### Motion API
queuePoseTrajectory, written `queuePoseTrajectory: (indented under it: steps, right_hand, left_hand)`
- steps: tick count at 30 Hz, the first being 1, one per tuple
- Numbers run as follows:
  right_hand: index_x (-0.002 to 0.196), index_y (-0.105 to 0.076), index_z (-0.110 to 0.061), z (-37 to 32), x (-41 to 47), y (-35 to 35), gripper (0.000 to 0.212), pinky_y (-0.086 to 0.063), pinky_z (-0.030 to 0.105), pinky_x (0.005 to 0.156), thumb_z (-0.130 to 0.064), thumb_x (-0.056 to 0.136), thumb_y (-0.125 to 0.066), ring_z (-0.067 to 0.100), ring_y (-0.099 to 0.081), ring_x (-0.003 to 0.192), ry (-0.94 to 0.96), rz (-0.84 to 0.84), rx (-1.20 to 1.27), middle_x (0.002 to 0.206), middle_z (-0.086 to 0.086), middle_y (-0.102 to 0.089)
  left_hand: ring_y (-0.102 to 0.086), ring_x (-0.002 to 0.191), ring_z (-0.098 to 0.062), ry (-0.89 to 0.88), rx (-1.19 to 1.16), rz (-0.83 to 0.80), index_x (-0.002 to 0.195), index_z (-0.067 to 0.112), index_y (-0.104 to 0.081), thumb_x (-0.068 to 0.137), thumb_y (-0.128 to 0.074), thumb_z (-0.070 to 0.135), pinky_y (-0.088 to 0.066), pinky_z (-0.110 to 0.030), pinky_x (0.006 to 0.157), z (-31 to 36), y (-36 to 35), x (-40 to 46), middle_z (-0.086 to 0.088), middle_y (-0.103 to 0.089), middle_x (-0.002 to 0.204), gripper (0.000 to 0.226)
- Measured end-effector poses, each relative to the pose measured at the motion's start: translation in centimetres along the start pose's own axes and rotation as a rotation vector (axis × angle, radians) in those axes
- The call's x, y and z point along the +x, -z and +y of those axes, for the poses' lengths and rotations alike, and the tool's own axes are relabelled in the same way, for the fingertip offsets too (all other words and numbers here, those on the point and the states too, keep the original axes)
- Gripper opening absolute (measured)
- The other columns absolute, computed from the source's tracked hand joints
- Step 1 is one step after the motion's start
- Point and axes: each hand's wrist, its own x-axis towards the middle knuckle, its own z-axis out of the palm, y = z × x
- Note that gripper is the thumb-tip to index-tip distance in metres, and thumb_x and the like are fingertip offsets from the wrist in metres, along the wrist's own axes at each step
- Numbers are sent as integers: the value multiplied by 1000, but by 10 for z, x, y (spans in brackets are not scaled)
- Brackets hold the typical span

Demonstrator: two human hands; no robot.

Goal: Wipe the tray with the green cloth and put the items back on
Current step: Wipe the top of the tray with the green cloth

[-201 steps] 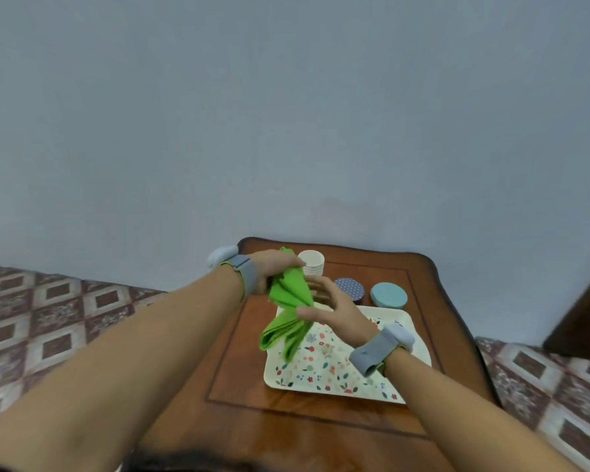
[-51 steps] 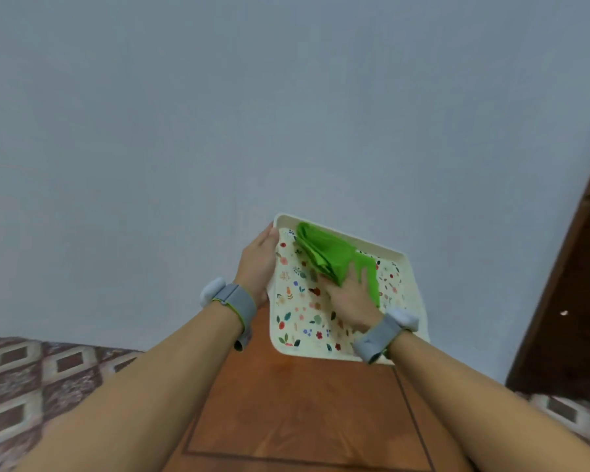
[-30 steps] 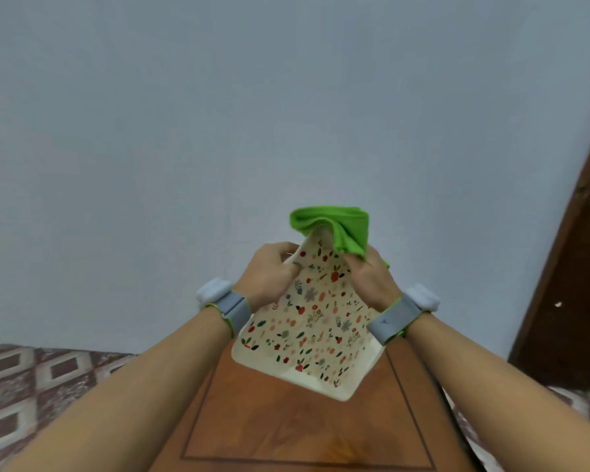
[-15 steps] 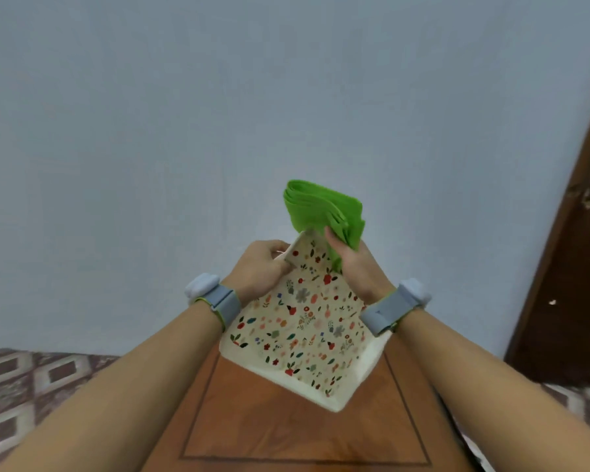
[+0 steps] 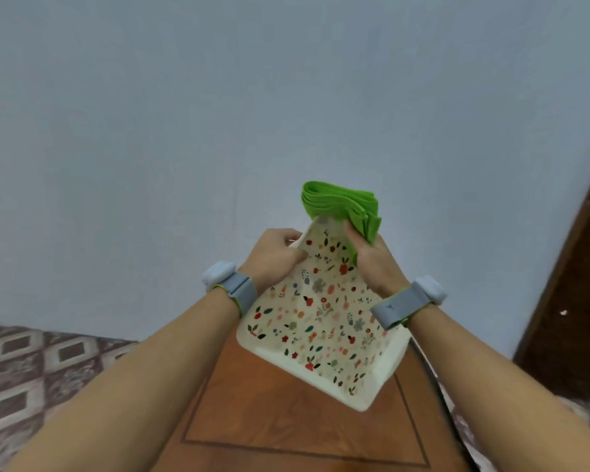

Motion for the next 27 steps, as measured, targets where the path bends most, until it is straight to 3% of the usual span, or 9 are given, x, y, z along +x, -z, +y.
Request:
queuePoseTrajectory:
  steps: [4,7,9,12,16,20,22,25,27]
  right_hand:
    - [119,-61,-16,44,-6,21,42,-46,42,101,-47,103,-39,29,-61,112,-270,-13,-110,131,13,-63]
    - [114,-58,-38,9,2,4,23,-46,25,91,-49,102,-41,0,-60,103,-101,-96,-10,115,-16,-63]
    - [108,-62,-43,-14,10,-6,26,-45,29,94,-58,98,-43,4,-61,106,-32,-100,20,115,-16,-65]
    - [109,-60,-47,10,11,5,25,-43,25,92,-57,99,-39,1,-57,106,-21,-37,-46,119,-15,-62]
    - [119,-65,-16,85,6,49,52,-45,43,95,-57,98,-40,31,-59,106,-375,161,-219,124,15,-64]
    - [110,-61,-11,104,1,60,47,-47,42,93,-53,99,-43,28,-60,91,-559,342,134,96,8,-67]
    - [109,-60,-10,115,-9,54,42,-46,40,91,-48,101,-44,26,-61,89,-618,325,211,94,6,-66]
    - [122,-64,-6,148,-29,42,50,-47,51,103,-47,100,-47,33,-65,108,-746,225,182,114,14,-70]
    - [121,-65,-5,156,-26,47,49,-46,52,105,-45,99,-49,34,-65,109,-753,200,162,113,16,-70]
  left_hand:
    - [-74,77,-22,-2,46,28,101,15,-74,87,-64,13,-63,-36,70,-4,17,3,-3,-75,91,17]
    - [-71,82,-21,-25,81,-14,102,18,-74,85,-66,15,-60,-33,73,-9,-4,-1,-2,-75,93,19]
    - [-71,87,-22,-8,30,-16,111,18,-72,85,-66,17,-59,-37,79,-10,-15,-2,-4,-75,100,27]
    - [-73,82,-22,18,-39,13,109,16,-73,87,-65,14,-60,-33,73,-9,-1,-2,-4,-76,99,24]
    - [-76,71,-27,57,-134,86,100,14,-73,87,-66,10,-64,-41,66,-14,38,-3,-9,-78,88,16]
    - [-76,68,-32,127,-215,164,99,11,-73,86,-68,9,-63,-43,62,-25,56,-1,-13,-78,85,15]
    - [-75,65,-32,179,-260,209,100,10,-73,85,-68,8,-62,-41,59,-30,60,1,-14,-78,84,16]
    - [-73,55,-24,232,-289,289,94,9,-73,84,-68,6,-60,-34,53,-39,65,1,-15,-77,84,12]
    - [-74,57,-25,241,-293,256,96,11,-73,85,-68,8,-61,-35,53,-41,65,1,-14,-77,84,12]
